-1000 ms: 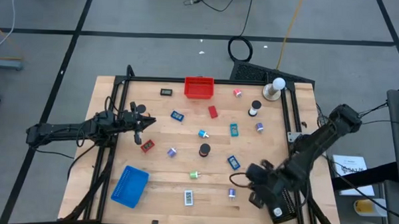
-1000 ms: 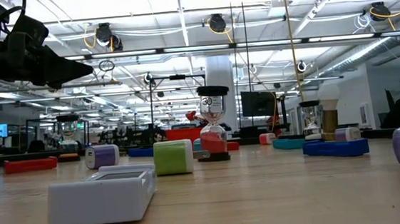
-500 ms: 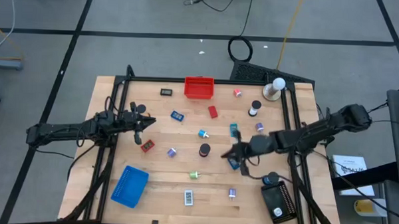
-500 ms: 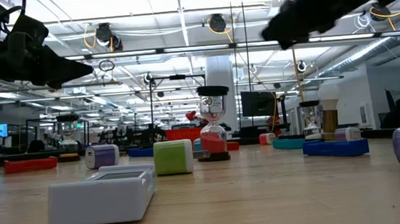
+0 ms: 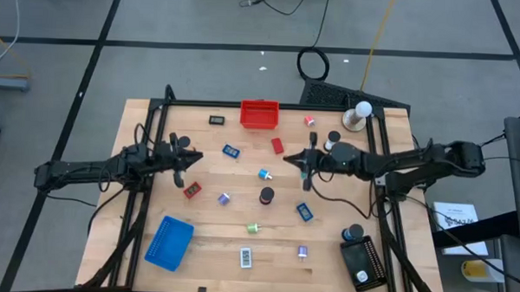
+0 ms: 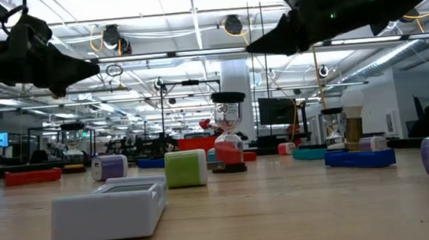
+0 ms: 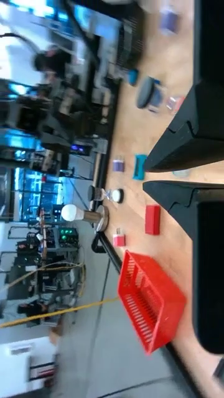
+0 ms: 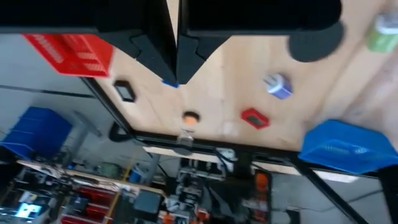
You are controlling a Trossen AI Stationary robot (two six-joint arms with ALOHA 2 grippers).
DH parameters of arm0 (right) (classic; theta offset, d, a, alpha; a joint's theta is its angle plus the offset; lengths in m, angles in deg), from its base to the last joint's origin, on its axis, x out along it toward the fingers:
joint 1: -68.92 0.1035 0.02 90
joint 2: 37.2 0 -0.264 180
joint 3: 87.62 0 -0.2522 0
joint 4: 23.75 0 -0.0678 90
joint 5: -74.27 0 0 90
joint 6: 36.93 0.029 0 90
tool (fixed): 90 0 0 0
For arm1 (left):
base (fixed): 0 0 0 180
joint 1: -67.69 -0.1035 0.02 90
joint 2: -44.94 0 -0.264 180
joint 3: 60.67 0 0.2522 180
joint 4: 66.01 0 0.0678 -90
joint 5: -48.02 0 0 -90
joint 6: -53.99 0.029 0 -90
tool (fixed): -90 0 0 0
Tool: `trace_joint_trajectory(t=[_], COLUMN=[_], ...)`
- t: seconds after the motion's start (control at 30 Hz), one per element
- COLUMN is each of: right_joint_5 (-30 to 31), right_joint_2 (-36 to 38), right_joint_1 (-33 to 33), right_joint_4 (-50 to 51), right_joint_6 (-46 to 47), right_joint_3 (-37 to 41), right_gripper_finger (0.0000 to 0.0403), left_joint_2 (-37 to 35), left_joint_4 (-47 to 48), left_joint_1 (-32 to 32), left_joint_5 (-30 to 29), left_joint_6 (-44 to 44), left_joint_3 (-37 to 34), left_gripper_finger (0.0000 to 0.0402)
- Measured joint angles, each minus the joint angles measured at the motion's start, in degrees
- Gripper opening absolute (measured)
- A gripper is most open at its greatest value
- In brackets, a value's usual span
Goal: Pick & Place Office items
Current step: Put the bottom red digital timer into the blue bin
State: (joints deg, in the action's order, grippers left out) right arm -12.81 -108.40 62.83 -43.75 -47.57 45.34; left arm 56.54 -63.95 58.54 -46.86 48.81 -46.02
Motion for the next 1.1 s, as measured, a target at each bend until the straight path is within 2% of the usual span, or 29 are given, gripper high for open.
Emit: trace_joint_trajectory(t=[0.2, 0.33, 0.43, 0.57, 0.67, 0.8, 0.87, 1.1], right_joint_5=[-0.2, -0.2, -0.2, -0.3, -1.8, -5.9, -6.2, -6.2], right_joint_2=[0.0, 0.0, 0.0, 0.0, 0.0, 0.0, 0.0, 0.0], right_joint_1=[-4.2, -6.8, -8.2, -10.3, -12.2, -14.5, -15.4, -16.1], right_joint_4=[-0.9, -3.2, -3.3, -3.2, -2.3, -2.7, -3.1, -1.5], right_joint_6=[-3.1, -4.4, -7.3, -9.6, -9.6, -6.8, -5.6, -5.1], right_joint_3=[0.0, 0.0, 0.0, 0.0, 0.0, 0.0, 0.0, 0.0], right_gripper_finger=[0.0001, 0.0001, 0.0001, 0.0001, 0.0001, 0.0000, 0.0000, 0.0000], left_joint_2=[0.0, 0.2, 3.5, 12.4, 21.0, 32.2, 36.8, 47.5], left_joint_4=[-1.1, 0.3, 6.0, 14.9, 17.0, 11.4, 12.7, 40.1], left_joint_1=[0.0, 0.2, 1.3, 3.1, 4.4, 5.7, 5.7, 8.2], left_joint_5=[-0.6, -0.9, -5.0, -9.8, -10.2, -6.9, -3.9, -4.3], left_joint_6=[-16.0, -19.5, -20.5, -20.8, -19.2, -17.8, -19.8, -28.7], left_joint_3=[0.0, 1.2, 4.9, 12.9, 18.4, 23.8, 27.3, 41.1], left_gripper_finger=[0.0042, 0.0042, 0.0042, 0.0042, 0.0042, 0.0042, 0.0042, 0.0042])
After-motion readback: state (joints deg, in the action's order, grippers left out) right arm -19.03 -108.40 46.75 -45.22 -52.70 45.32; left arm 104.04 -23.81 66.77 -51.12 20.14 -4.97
